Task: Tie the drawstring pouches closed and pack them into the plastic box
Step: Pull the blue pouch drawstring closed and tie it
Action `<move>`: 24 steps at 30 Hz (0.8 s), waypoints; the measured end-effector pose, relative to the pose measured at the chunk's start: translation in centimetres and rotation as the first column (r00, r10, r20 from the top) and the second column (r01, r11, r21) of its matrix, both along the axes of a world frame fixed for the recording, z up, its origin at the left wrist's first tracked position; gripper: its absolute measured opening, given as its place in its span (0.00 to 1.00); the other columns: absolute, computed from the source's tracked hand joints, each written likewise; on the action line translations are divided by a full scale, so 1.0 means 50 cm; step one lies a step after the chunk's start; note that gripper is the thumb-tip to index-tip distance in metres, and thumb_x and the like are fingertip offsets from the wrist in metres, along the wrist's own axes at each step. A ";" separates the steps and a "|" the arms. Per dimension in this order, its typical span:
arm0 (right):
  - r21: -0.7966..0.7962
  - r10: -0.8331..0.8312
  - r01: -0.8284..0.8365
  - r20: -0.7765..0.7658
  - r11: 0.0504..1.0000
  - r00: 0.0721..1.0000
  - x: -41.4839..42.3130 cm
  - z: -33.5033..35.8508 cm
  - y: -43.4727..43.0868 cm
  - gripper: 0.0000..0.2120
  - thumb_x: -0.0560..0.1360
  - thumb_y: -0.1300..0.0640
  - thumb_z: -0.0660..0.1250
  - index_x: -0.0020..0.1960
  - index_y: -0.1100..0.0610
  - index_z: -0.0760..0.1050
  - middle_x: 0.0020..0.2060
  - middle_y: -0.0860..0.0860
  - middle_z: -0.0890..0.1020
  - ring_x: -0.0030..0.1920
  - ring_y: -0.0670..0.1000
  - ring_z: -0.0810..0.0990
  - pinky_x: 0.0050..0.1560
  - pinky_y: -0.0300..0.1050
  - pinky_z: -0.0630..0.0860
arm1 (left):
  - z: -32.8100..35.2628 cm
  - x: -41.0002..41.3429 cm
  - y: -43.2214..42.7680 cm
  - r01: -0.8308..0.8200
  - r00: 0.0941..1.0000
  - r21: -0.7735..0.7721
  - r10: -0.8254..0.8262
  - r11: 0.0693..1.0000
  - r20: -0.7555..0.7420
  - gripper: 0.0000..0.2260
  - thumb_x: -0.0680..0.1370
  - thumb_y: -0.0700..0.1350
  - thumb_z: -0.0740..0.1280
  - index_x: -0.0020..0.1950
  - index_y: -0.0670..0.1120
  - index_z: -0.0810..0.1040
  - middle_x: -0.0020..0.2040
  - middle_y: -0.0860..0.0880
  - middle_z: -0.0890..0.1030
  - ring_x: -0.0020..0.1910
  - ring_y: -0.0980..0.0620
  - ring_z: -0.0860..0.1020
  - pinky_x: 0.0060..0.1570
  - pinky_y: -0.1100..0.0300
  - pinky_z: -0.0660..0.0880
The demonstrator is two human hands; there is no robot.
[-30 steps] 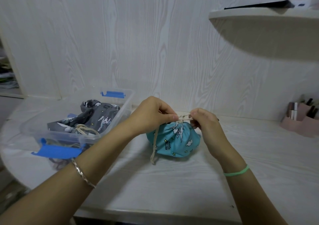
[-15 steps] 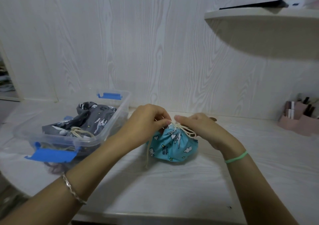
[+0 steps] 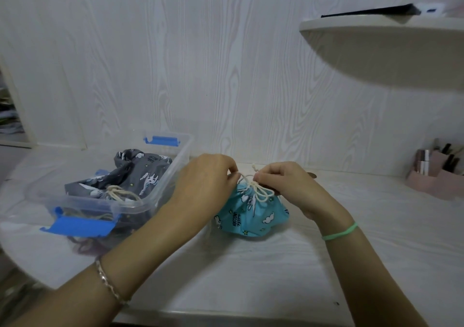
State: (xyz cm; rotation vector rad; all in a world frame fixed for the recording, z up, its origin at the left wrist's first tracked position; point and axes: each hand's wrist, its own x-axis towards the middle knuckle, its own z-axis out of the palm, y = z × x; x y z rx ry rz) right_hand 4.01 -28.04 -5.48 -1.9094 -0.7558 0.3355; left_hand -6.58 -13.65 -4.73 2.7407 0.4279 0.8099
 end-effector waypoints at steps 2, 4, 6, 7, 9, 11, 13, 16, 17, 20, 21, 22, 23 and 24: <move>-0.022 -0.017 0.019 0.053 1.000 0.998 -0.002 0.003 0.004 0.08 0.75 0.55 0.70 0.42 0.58 0.83 0.34 0.50 0.84 0.34 0.46 0.81 0.41 0.45 0.77 | 0.002 0.000 -0.009 -0.025 0.999 -0.048 0.026 0.999 0.018 0.09 0.78 0.51 0.64 0.50 0.53 0.83 0.44 0.54 0.83 0.43 0.53 0.80 0.44 0.53 0.78; -0.056 -0.034 0.039 0.088 0.998 0.995 -0.004 0.007 0.005 0.08 0.74 0.54 0.71 0.40 0.57 0.83 0.36 0.52 0.85 0.37 0.49 0.82 0.45 0.50 0.79 | 0.001 0.002 -0.014 -0.020 0.999 -0.077 0.024 0.997 0.046 0.08 0.77 0.51 0.64 0.51 0.53 0.83 0.45 0.54 0.84 0.45 0.54 0.80 0.46 0.53 0.79; -0.095 -0.022 0.031 0.094 0.995 0.995 -0.006 0.010 0.004 0.08 0.74 0.53 0.71 0.40 0.56 0.83 0.36 0.55 0.85 0.37 0.50 0.81 0.45 0.51 0.78 | -0.001 0.004 -0.012 0.044 0.995 -0.121 -0.033 0.992 0.095 0.09 0.77 0.48 0.66 0.54 0.53 0.82 0.47 0.56 0.84 0.46 0.57 0.80 0.49 0.57 0.78; -0.117 -0.011 0.022 0.095 0.993 0.995 -0.007 0.011 0.002 0.08 0.74 0.53 0.71 0.40 0.57 0.83 0.37 0.56 0.85 0.36 0.50 0.80 0.44 0.50 0.77 | -0.003 0.007 -0.010 0.110 0.989 -0.159 -0.092 0.981 0.117 0.10 0.77 0.46 0.66 0.56 0.53 0.82 0.48 0.57 0.83 0.45 0.60 0.79 0.50 0.62 0.78; -0.146 0.011 0.003 0.097 0.989 0.995 -0.011 0.015 -0.001 0.08 0.73 0.54 0.72 0.40 0.58 0.84 0.37 0.56 0.85 0.35 0.48 0.79 0.43 0.48 0.77 | -0.004 0.016 -0.006 0.274 0.959 -0.249 -0.245 0.929 0.139 0.14 0.77 0.40 0.65 0.59 0.53 0.81 0.50 0.58 0.82 0.46 0.65 0.78 0.50 0.74 0.73; -0.140 0.021 -0.005 0.111 0.990 0.994 -0.015 0.017 -0.002 0.05 0.73 0.57 0.72 0.40 0.57 0.85 0.36 0.56 0.85 0.36 0.48 0.80 0.46 0.51 0.79 | -0.007 0.026 0.000 0.418 0.908 -0.337 -0.398 0.844 0.130 0.16 0.77 0.38 0.64 0.61 0.52 0.80 0.55 0.59 0.82 0.51 0.66 0.78 0.52 0.76 0.72; -0.106 0.018 -0.005 0.120 0.994 0.993 -0.018 0.018 -0.003 0.03 0.71 0.60 0.73 0.40 0.57 0.85 0.37 0.56 0.86 0.38 0.51 0.83 0.51 0.52 0.79 | -0.010 0.037 0.007 0.510 0.853 -0.380 -0.510 0.772 0.109 0.14 0.78 0.39 0.66 0.62 0.50 0.80 0.57 0.57 0.82 0.55 0.65 0.78 0.57 0.72 0.72; -0.059 0.017 -0.011 0.101 0.998 0.995 -0.022 0.012 -0.005 0.02 0.70 0.61 0.75 0.42 0.57 0.85 0.37 0.55 0.86 0.43 0.54 0.85 0.53 0.51 0.80 | -0.019 0.048 0.018 0.544 0.823 -0.441 -0.556 0.714 0.116 0.14 0.77 0.38 0.68 0.62 0.48 0.80 0.57 0.54 0.83 0.55 0.64 0.79 0.58 0.66 0.75; -0.046 0.017 -0.013 0.095 0.999 0.995 -0.023 0.010 -0.006 0.02 0.69 0.61 0.75 0.42 0.57 0.85 0.37 0.55 0.86 0.44 0.53 0.85 0.53 0.50 0.81 | -0.021 0.050 0.021 0.544 0.822 -0.462 -0.556 0.700 0.125 0.15 0.77 0.37 0.68 0.63 0.47 0.79 0.57 0.53 0.83 0.55 0.63 0.80 0.58 0.65 0.75; -0.014 0.032 -0.031 0.080 0.999 0.996 -0.026 0.008 -0.009 0.05 0.69 0.63 0.74 0.42 0.55 0.85 0.38 0.52 0.87 0.43 0.48 0.85 0.50 0.42 0.80 | -0.023 0.054 0.026 0.521 0.838 -0.489 -0.529 0.699 0.136 0.18 0.75 0.39 0.71 0.64 0.48 0.78 0.53 0.50 0.84 0.53 0.60 0.81 0.57 0.60 0.77; -0.008 0.036 -0.036 0.076 0.999 0.996 -0.027 0.009 -0.009 0.06 0.70 0.64 0.74 0.41 0.54 0.85 0.38 0.51 0.87 0.42 0.46 0.85 0.48 0.39 0.80 | -0.023 0.054 0.027 0.513 0.844 -0.498 -0.518 0.699 0.143 0.19 0.75 0.40 0.71 0.65 0.48 0.77 0.51 0.51 0.85 0.51 0.60 0.82 0.57 0.59 0.78; -0.005 0.037 -0.037 0.073 0.999 0.997 -0.028 0.010 -0.008 0.06 0.70 0.63 0.73 0.41 0.53 0.85 0.37 0.50 0.87 0.41 0.44 0.85 0.47 0.37 0.80 | -0.022 0.054 0.026 0.512 0.847 -0.508 -0.507 0.693 0.161 0.19 0.74 0.40 0.72 0.65 0.48 0.77 0.49 0.51 0.85 0.49 0.59 0.83 0.56 0.58 0.79; -0.003 0.033 -0.032 0.068 0.999 0.997 -0.028 0.010 -0.007 0.07 0.71 0.63 0.73 0.41 0.52 0.85 0.37 0.49 0.86 0.40 0.44 0.85 0.46 0.37 0.79 | -0.022 0.055 0.026 0.512 0.850 -0.513 -0.492 0.689 0.188 0.19 0.74 0.40 0.72 0.64 0.48 0.77 0.47 0.51 0.86 0.48 0.59 0.83 0.55 0.58 0.79; 0.000 0.021 -0.021 0.056 1.000 0.998 -0.027 0.009 -0.006 0.06 0.71 0.62 0.72 0.40 0.53 0.86 0.36 0.50 0.86 0.38 0.45 0.84 0.45 0.39 0.79 | -0.023 0.054 0.025 0.514 0.853 -0.517 -0.472 0.684 0.224 0.18 0.73 0.40 0.72 0.63 0.48 0.78 0.46 0.51 0.86 0.47 0.58 0.83 0.54 0.58 0.79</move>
